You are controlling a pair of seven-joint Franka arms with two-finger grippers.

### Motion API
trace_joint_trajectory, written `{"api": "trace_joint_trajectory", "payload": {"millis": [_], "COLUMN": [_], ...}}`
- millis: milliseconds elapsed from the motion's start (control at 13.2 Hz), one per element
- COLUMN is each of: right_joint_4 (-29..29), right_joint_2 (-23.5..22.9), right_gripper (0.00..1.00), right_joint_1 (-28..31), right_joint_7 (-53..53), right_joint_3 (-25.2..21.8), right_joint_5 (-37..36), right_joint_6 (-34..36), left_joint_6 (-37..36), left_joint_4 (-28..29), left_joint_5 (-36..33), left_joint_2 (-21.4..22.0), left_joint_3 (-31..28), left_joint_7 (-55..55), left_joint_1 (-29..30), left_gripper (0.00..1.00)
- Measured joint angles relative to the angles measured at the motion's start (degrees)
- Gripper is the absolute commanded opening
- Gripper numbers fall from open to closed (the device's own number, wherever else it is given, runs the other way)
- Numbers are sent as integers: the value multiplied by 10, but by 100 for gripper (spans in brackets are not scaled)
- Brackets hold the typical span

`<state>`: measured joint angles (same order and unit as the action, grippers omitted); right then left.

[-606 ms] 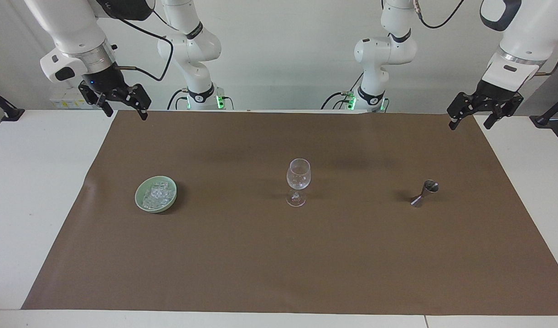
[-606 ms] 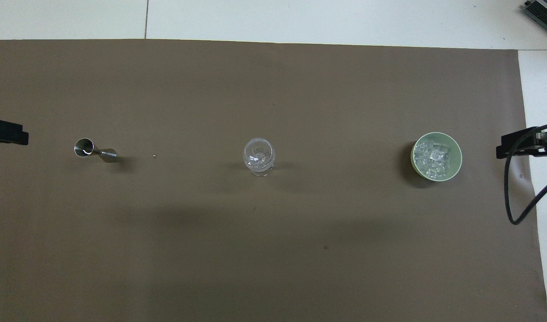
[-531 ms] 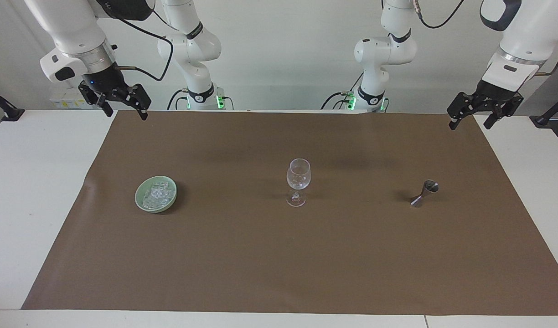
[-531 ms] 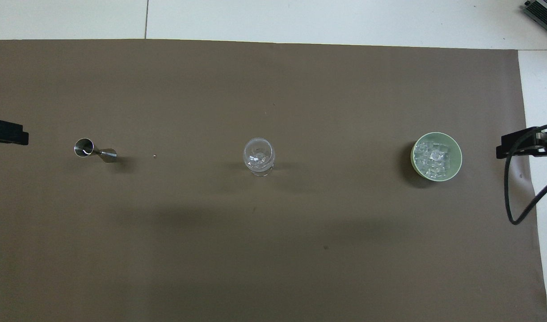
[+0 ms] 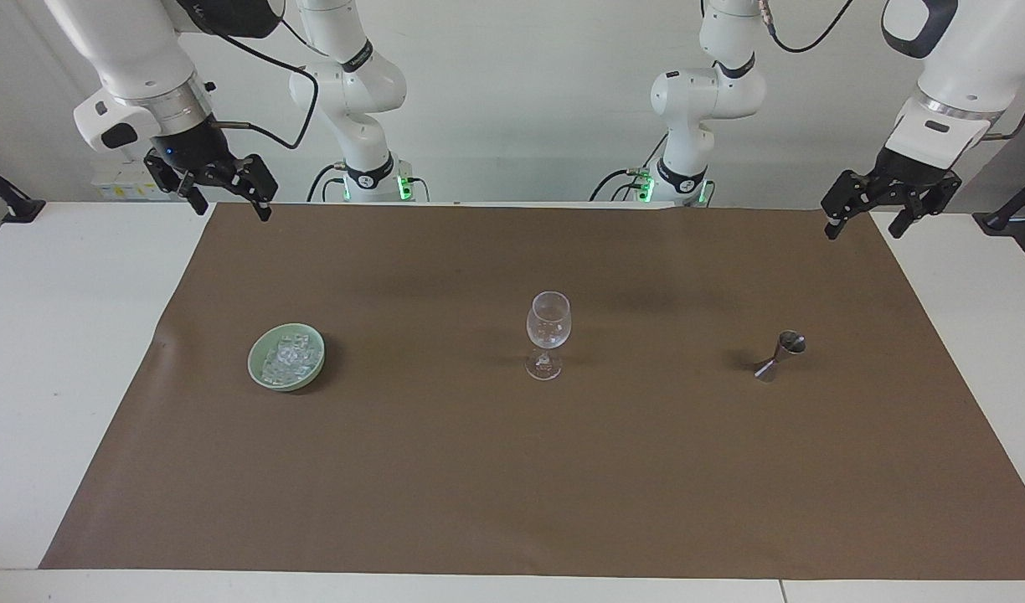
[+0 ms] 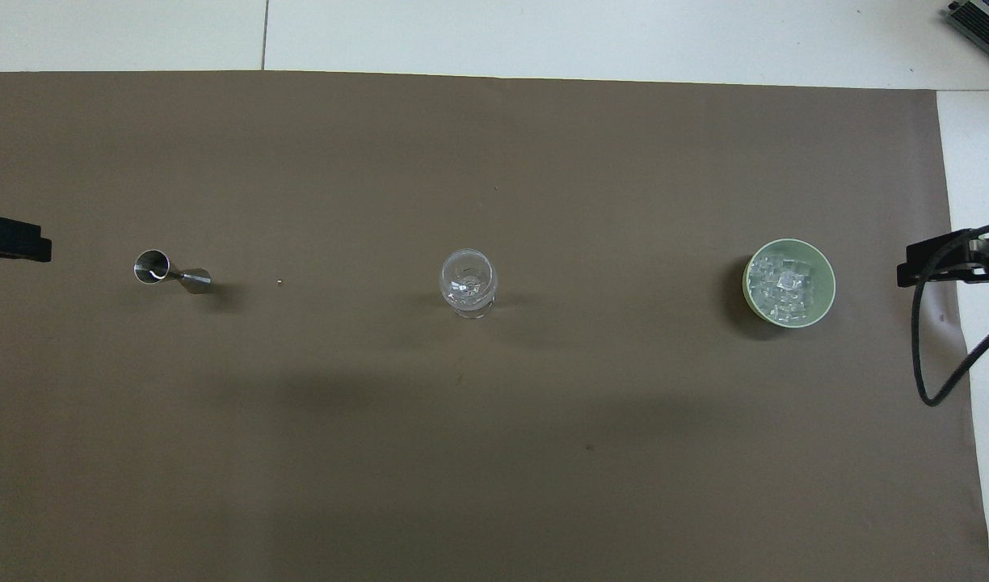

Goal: Pour wine and add ice with both arms

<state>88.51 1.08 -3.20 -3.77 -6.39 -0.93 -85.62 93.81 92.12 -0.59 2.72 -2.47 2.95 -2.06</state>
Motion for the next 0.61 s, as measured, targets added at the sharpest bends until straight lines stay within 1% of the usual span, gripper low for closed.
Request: {"api": "trace_joint_trajectory", "payload": {"millis": [606], "right_joint_4": [0], "right_joint_2": [0], "right_gripper": [100], "right_joint_1": [0], "right_joint_7": [0], "right_joint_3": [0], "right_joint_5": [0], "right_joint_6": [0], "left_joint_6": [10], "left_joint_4": [5], "left_joint_5": [0], "left_joint_2": [0], "left_joint_3": [-1], "left_joint_7": [-10], "left_joint_1": [3], "left_gripper": [100]}}
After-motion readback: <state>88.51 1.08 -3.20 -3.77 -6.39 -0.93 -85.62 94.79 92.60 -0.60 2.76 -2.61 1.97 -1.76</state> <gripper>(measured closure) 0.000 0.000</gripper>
